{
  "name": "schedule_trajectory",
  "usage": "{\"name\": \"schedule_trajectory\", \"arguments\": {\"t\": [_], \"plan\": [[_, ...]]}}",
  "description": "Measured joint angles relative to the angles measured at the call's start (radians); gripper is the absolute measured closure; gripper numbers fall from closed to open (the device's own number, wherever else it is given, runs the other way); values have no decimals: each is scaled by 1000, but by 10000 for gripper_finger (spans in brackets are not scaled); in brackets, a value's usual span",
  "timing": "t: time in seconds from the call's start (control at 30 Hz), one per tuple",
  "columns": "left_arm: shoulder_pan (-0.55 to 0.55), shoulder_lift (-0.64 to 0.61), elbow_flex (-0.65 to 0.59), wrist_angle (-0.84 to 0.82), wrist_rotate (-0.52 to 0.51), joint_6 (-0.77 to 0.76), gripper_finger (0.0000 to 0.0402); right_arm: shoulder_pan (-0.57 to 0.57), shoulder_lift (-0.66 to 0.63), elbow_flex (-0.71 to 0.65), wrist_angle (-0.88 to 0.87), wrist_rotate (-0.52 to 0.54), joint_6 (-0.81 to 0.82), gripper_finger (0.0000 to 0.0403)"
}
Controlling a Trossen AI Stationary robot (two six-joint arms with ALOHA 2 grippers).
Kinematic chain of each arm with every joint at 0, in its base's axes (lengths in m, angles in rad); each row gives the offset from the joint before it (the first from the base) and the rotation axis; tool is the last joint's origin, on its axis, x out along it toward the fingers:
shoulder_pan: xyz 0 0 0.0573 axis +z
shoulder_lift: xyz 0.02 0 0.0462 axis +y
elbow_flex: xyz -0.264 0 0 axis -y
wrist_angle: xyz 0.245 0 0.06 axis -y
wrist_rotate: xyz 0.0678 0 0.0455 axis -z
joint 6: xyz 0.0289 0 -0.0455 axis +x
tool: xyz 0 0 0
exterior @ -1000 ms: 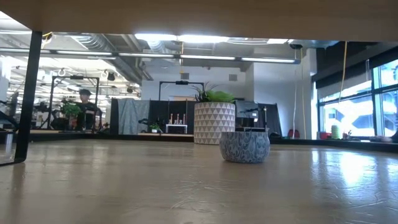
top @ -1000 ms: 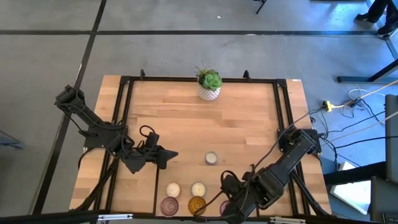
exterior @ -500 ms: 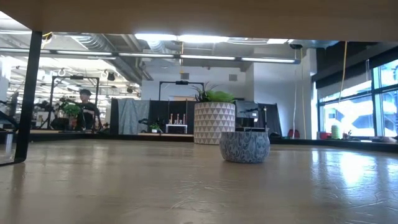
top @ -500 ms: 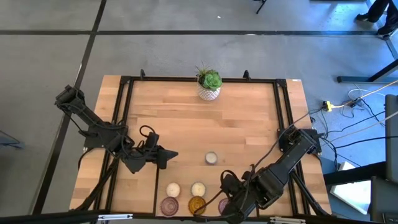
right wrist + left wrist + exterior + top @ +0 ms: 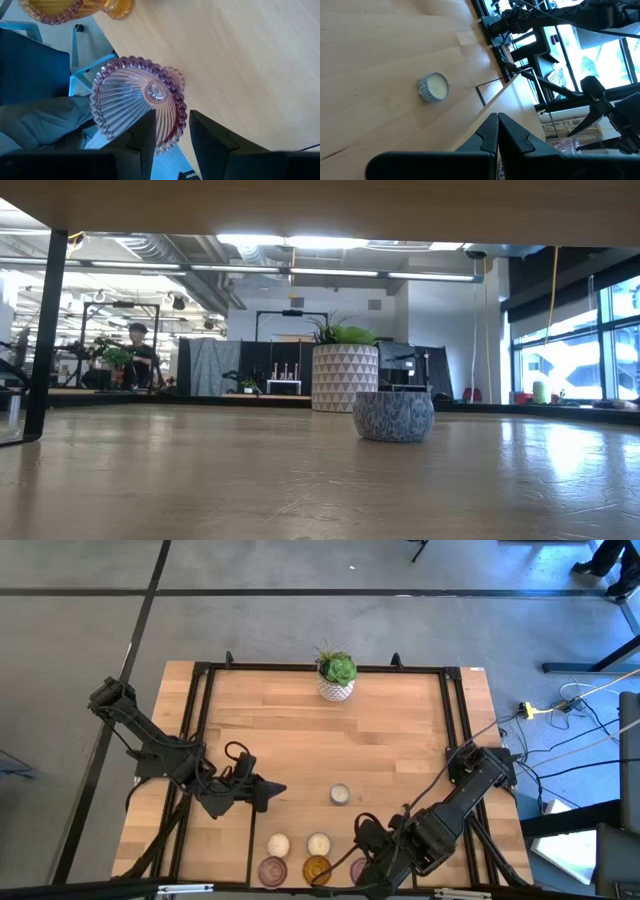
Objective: Pick & Place candle stick holders
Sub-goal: Put the pink candle holder on the shelf, then put the light blue scented candle on the shelf
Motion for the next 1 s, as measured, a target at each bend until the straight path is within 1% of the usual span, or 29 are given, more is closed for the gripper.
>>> {"name": "schedule_trajectory", "arguments": {"t": [0.4, 0.57, 1.0], "plan": [[0, 0, 0, 6, 7, 0, 400, -1, 0, 0, -22, 16, 0, 281], [0, 0, 0, 6, 7, 0, 400, -1, 0, 0, -41, 40, 1, 281], [0, 0, 0, 17, 10, 0, 400, -2, 0, 0, -27, 41, -3, 281]]}}
